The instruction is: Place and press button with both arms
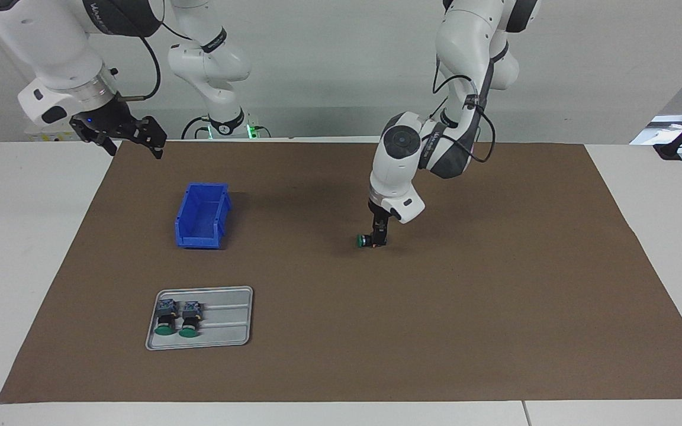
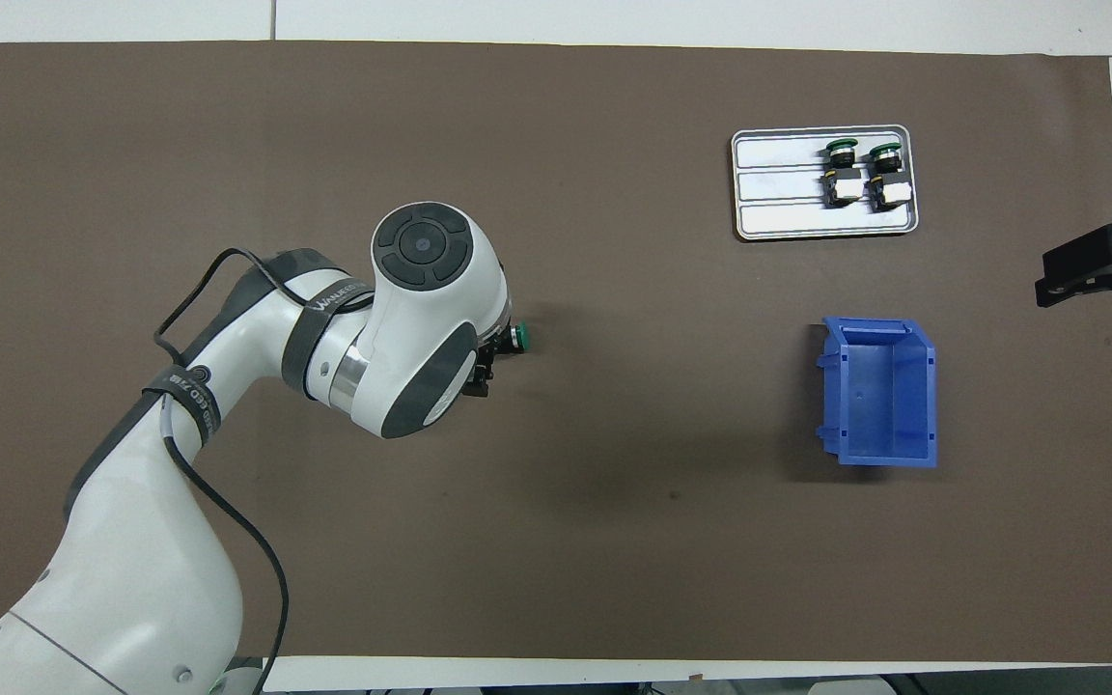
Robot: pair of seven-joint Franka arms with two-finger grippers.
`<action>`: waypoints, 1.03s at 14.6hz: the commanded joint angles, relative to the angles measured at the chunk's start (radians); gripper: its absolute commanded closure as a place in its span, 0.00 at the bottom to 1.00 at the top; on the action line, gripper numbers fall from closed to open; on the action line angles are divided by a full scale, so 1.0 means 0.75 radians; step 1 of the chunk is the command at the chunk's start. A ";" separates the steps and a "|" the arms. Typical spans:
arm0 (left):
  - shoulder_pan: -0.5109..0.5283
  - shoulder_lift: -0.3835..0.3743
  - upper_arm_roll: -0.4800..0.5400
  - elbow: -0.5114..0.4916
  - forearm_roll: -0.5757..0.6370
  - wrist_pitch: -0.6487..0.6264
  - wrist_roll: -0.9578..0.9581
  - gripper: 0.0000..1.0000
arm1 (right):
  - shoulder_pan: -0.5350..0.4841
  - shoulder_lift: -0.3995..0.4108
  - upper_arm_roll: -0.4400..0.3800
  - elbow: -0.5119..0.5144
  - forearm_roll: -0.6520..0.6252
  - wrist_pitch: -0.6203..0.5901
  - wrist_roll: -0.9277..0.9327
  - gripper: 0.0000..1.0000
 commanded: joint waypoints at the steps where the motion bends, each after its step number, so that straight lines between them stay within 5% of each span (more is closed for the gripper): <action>1: -0.041 0.082 0.023 0.074 0.003 0.005 -0.069 0.00 | 0.075 -0.049 -0.098 -0.058 -0.004 0.013 -0.065 0.01; 15: -0.053 0.111 0.023 0.016 -0.001 0.081 -0.210 0.05 | 0.090 -0.047 -0.096 -0.062 0.006 0.011 -0.014 0.01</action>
